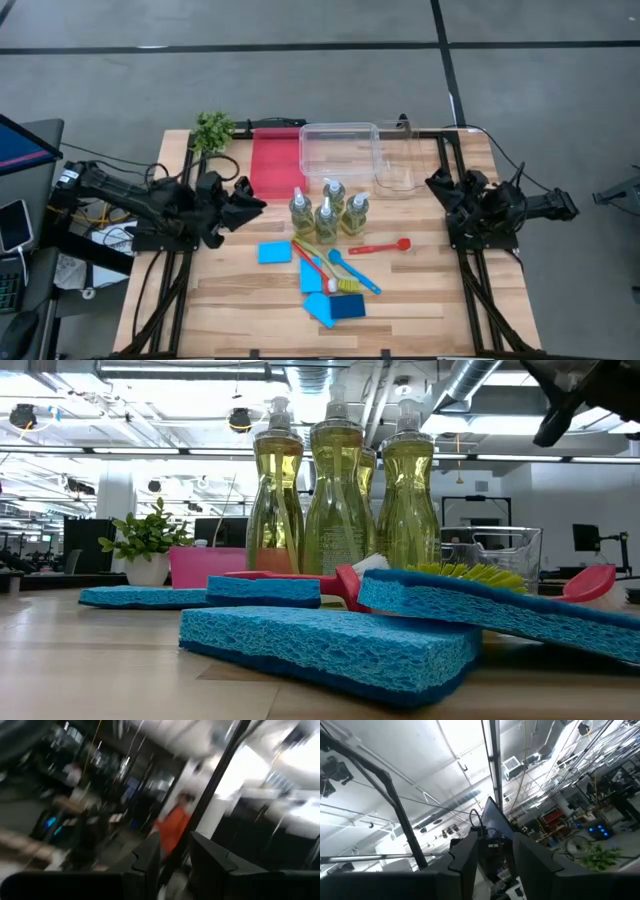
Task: Pick & Place Kitchen Sink Supplies
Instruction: Put the green dishwashing liquid into the white bin
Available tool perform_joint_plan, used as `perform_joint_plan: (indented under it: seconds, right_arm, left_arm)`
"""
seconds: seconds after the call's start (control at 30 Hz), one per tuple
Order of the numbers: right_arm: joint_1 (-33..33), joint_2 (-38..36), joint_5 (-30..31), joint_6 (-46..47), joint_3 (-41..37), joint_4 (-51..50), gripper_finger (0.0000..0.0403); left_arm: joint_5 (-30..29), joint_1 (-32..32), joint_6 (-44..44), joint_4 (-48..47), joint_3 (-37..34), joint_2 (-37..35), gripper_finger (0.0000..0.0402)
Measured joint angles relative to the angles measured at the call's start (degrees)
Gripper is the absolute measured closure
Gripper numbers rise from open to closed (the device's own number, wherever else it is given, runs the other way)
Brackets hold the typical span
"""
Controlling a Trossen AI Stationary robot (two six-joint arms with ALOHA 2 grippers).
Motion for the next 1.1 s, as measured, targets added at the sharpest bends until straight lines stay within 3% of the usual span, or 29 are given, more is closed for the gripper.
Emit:
perform_joint_plan:
  seconds: [0.2,0.37,0.5,0.67,0.87,1.1]
  right_arm:
    - [0.02,0.0,-0.41,7.41,0.02,1.3,0.0285]
    - [1.17,0.0,-8.42,10.02,0.04,1.42,0.0285]
    - [3.44,0.19,-12.38,9.61,0.06,0.35,0.0285]
    - [6.79,3.69,-9.56,6.83,0.94,-5.2,0.0285]
    - [9.01,13.09,-4.48,0.28,8.88,-18.15,0.0285]
    - [9.3,23.67,-4.09,-14.04,17.9,-21.73,0.0285]
  left_arm:
    - [-5.82,0.0,2.78,-25.57,10.52,0.08,0.0298]
    - [-12.38,0.0,9.56,-35.28,11.61,0.03,0.0298]
    - [-15.03,0.04,10.82,-36.1,10.76,1.09,0.0298]
    - [-14.34,0.02,8.63,-35.89,10.72,2.51,0.0298]
    - [-13.84,0.02,7.46,-35.89,10.72,3.1,0.0298]
    - [-13.84,0.04,7.52,-36.85,10.68,0.55,0.0298]
